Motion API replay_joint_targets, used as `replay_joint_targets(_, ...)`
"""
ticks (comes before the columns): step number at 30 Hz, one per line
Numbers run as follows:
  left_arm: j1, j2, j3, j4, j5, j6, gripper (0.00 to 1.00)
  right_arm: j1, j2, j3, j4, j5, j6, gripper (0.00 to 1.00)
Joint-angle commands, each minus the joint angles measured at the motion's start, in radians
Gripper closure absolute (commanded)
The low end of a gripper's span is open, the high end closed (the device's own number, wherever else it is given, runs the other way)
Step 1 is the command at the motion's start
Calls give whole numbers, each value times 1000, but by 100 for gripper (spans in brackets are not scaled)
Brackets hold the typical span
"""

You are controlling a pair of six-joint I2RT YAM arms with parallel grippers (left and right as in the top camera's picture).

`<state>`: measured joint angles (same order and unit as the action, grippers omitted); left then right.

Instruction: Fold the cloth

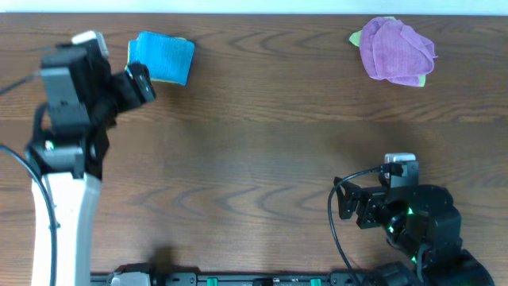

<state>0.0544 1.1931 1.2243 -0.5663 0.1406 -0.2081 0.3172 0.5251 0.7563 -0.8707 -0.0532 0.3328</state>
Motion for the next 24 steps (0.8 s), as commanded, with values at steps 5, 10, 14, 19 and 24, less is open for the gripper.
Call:
replay_joint_targets(5,-29,-248,-278,156,-21,14,5,-10,-6,-3,-2,-4,14,1)
replay_joint_targets(10,-29,-409,-431,183,-26,14,5,-10,-6,-3,-2,-4,14,1)
replay_joint_targets(14,-29,-577,-560,181,-38,39,5,-10,-6,-3,-2,-4,15,1)
replay_joint_targets(19,-29,-756,-690,174,-40,93,5,-10,-6,-3,-2,-4,14,1)
replay_joint_targets(24,-36,-891,-798,139,-39,172,5,-10,-6,-3,-2,-4,14,1)
